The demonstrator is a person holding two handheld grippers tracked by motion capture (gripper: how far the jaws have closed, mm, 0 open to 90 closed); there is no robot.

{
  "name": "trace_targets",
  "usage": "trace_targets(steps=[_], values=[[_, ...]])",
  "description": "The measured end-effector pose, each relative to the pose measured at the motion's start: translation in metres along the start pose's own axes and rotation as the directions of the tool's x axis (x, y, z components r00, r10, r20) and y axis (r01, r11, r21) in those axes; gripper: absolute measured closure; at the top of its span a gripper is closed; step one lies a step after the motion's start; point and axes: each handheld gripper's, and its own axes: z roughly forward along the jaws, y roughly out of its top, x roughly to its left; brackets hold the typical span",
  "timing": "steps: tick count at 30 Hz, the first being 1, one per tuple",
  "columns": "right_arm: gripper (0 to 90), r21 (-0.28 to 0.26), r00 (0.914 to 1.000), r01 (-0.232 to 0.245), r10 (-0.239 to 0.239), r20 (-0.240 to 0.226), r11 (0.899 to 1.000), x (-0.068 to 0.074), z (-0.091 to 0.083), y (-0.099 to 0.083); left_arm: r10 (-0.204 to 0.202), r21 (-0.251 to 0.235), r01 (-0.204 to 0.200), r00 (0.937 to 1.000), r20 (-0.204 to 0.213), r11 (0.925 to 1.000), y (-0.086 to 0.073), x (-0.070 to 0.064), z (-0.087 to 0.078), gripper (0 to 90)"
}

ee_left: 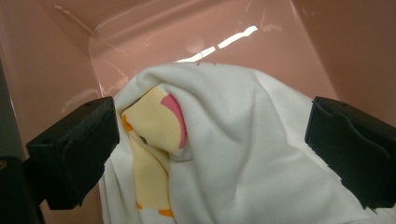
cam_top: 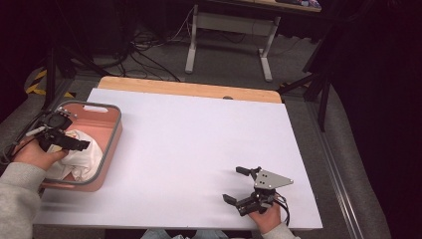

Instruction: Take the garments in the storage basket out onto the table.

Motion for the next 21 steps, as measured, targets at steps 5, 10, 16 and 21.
trace_targets(steps=[5,10,16,21], values=[[0.0,-0.001,1.0000,0.000,0.000,-0.001,1.000,0.000,0.000,0.000,-0.007,0.036,0.007,1.0000,0.000,0.9993,-0.001,0.004,0.008,6.6],[0.0,-0.001,1.0000,0.001,-0.001,-0.004,1.000,0.000,0.000,0.000,-0.015,0.075,0.014,0.9998,0.015,0.9971,-0.004,0.007,0.017,9.5],[0.0,-0.001,1.0000,0.004,-0.004,-0.007,1.000,0.000,0.000,0.000,-0.020,0.092,0.016,0.9989,0.042,0.9956,-0.006,0.011,0.021,15.4],[0.0,0.000,1.0000,0.003,-0.003,-0.009,1.000,0.001,0.000,0.000,-0.067,0.088,0.061,0.9953,0.070,0.9943,-0.010,0.012,0.026,18.9]])
